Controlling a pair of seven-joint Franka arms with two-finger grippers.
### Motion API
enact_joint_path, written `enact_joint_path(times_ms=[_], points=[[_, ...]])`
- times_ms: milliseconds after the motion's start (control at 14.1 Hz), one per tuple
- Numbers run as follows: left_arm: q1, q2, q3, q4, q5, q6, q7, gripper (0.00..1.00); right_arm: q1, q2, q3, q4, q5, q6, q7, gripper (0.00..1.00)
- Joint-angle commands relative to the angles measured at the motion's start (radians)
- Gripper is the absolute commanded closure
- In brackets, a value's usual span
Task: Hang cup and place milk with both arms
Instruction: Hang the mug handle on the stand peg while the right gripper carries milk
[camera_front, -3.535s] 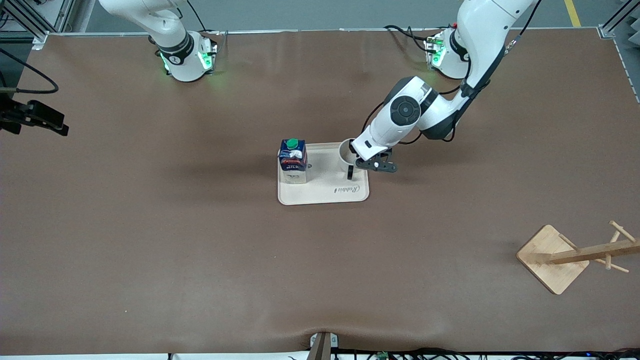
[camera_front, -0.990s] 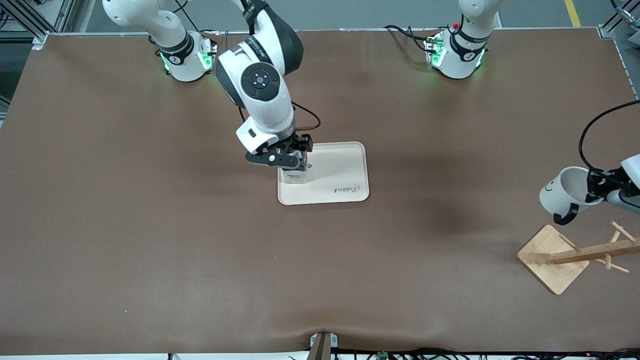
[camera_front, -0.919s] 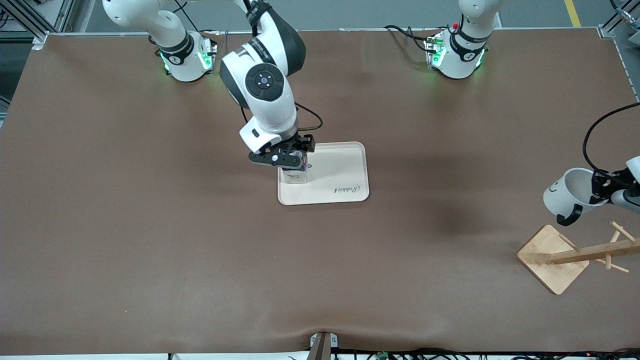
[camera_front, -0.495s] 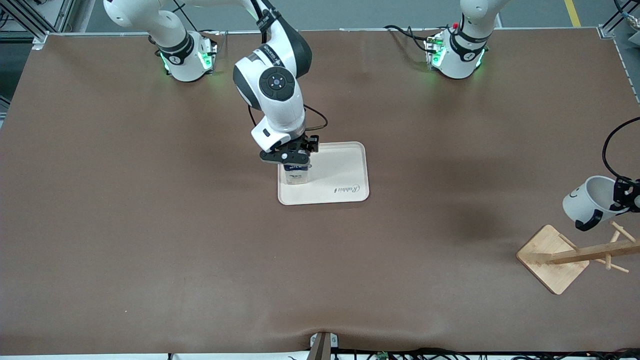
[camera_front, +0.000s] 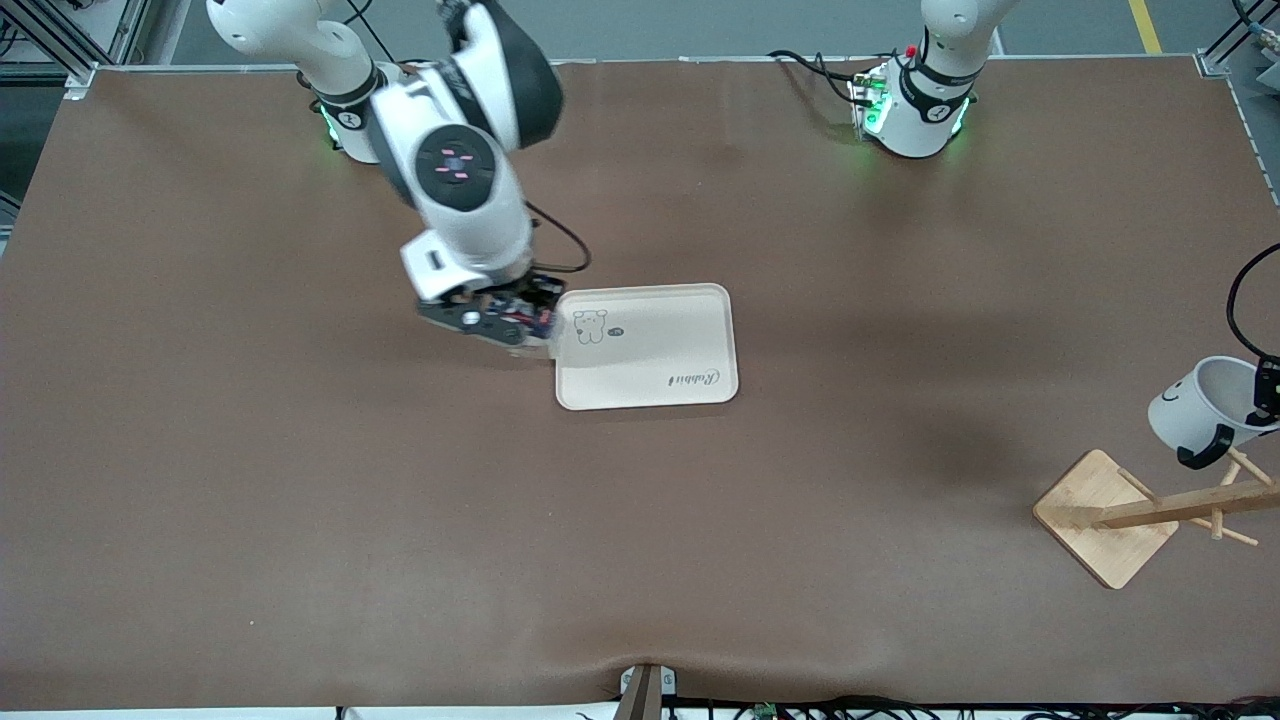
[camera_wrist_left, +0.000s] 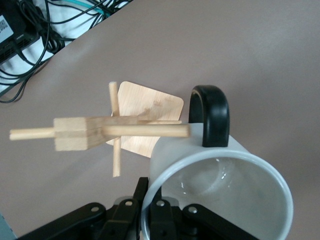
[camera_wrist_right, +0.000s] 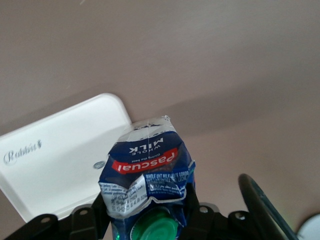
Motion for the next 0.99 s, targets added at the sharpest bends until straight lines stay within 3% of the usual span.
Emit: enact_joint_path(times_ms=[0, 283, 495, 566, 636, 707, 778, 848, 919], points=[[0.033, 0.018, -0.012, 0.024, -0.038, -0.001, 0.02, 1.0, -0.05, -0.045, -0.053, 0.009, -0.001, -0.05, -0.119, 1.0], [0.039, 0.04, -0.012, 0.04, -0.042, 0.0, 0.023, 1.0, -0.139, -0.081, -0.18, -0.021, -0.005, -0.143, -0.331, 1.0], [0.039, 0.07, -0.01, 0.063, -0.042, 0.003, 0.02, 1.0, -0.225, -0.071, -0.266, -0.092, -0.009, -0.14, -0.5, 1.0], [0.039, 0.081, -0.01, 0.07, -0.042, 0.014, 0.017, 0.93, -0.265, -0.07, -0.266, -0.125, -0.021, -0.131, -0.538, 1.0], [0.039, 0.084, -0.01, 0.07, -0.042, 0.017, 0.014, 0.73, -0.297, -0.074, -0.266, -0.162, -0.04, -0.104, -0.574, 1.0], [0.039, 0.084, -0.01, 0.07, -0.042, 0.019, 0.012, 0.66, -0.308, -0.079, -0.268, -0.21, -0.054, -0.055, -0.616, 1.0], [0.038, 0.083, -0.012, 0.07, -0.043, 0.019, 0.005, 0.28, -0.317, -0.087, -0.278, -0.254, -0.055, -0.009, -0.659, 1.0], [0.038, 0.081, -0.014, 0.07, -0.043, 0.019, -0.023, 0.0, -0.325, -0.096, -0.294, -0.291, -0.055, 0.042, -0.705, 1.0], [0.036, 0.072, -0.017, 0.07, -0.049, 0.017, -0.057, 0.0, -0.331, -0.096, -0.303, -0.326, -0.055, 0.102, -0.753, 1.0]])
